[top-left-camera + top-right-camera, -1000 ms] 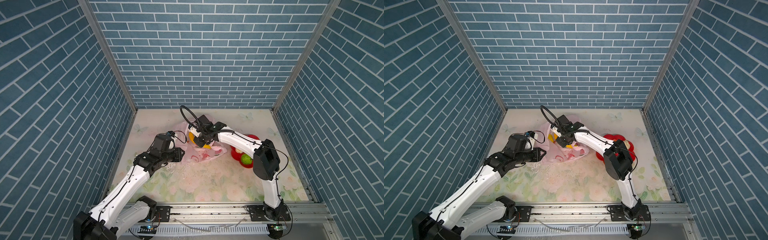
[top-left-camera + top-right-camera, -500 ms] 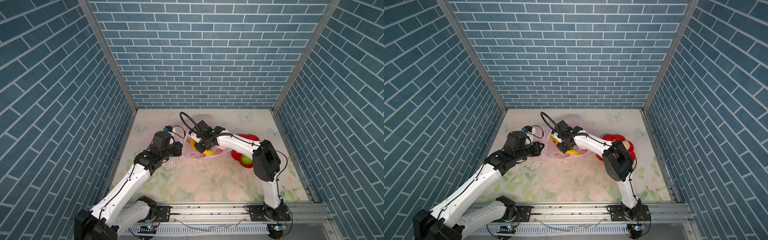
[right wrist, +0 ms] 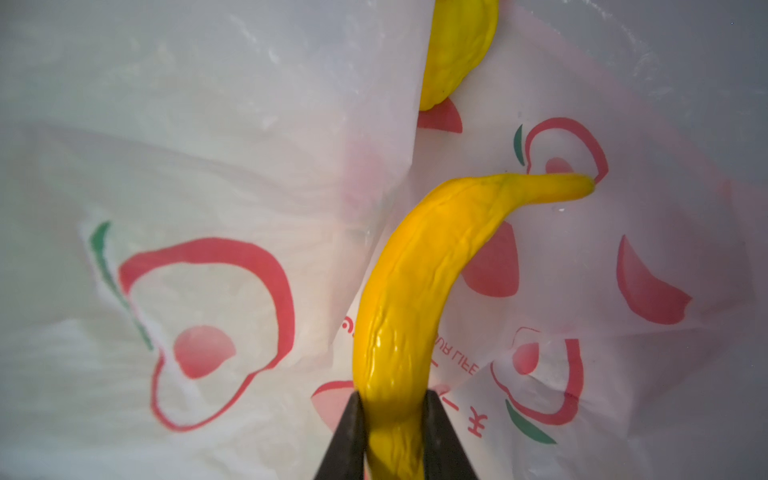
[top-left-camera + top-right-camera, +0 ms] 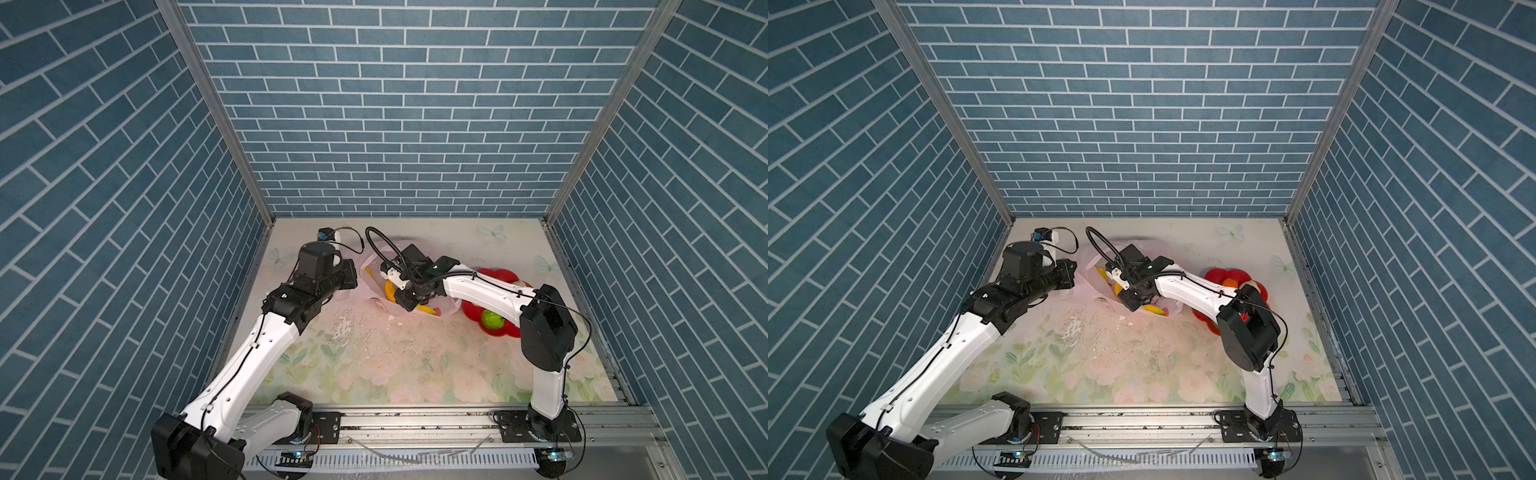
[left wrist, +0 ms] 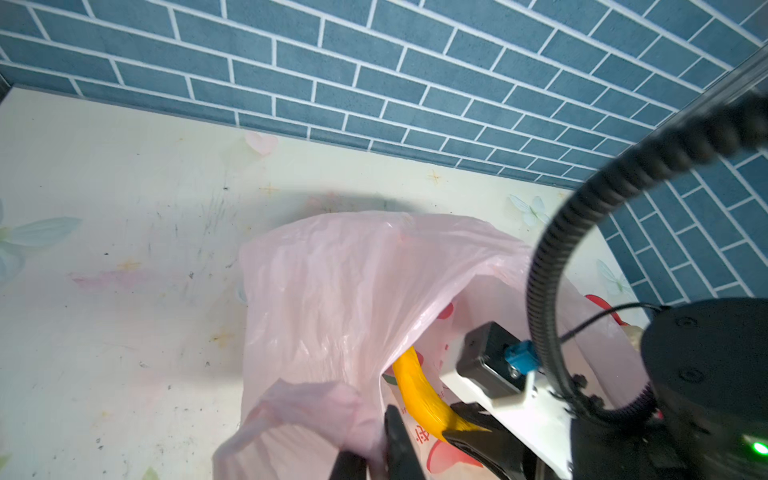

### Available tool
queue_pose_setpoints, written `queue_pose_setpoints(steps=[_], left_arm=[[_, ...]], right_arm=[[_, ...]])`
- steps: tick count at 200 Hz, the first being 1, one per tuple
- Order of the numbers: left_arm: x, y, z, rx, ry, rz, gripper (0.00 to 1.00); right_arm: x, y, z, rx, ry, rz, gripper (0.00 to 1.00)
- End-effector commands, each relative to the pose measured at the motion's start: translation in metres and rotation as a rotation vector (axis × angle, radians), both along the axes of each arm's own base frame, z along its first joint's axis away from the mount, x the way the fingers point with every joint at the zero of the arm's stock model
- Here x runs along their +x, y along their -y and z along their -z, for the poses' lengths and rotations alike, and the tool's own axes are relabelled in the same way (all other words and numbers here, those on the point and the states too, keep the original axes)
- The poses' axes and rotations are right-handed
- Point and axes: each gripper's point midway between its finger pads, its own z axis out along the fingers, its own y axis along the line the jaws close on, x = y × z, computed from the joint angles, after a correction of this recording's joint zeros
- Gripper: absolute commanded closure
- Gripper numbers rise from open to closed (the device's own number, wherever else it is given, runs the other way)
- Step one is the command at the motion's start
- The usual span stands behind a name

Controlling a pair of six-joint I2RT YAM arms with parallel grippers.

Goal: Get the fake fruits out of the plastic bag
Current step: 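Lift the yellow banana out with the right gripper while the left holds the bag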

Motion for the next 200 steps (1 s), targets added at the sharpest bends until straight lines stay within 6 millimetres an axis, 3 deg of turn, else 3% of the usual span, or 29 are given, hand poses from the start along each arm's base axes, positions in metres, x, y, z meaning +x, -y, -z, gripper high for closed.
queue_pose_setpoints(steps=[1, 44, 124, 200], left_arm=[[0.009, -0.010, -0.002, 0.038, 0.009, -0.023, 0.88], [0.010, 0.000, 0.017, 0.007, -0.034, 0.008, 0.88], [-0.002, 0.013, 0.053, -0.045, -0.114, 0.070, 0.88], [-0.005, 0.012, 0.061, -0.042, -0.119, 0.067, 0.88]], right_arm=[[-0.013, 0.006, -0.016, 0.033, -0.010, 0.006, 1.00], [-0.015, 0.007, -0.032, 0.083, 0.019, 0.018, 1.00], [-0.015, -0.001, -0.099, 0.212, 0.107, 0.007, 1.00], [-0.031, -0.003, -0.150, 0.342, 0.105, -0.028, 1.00]])
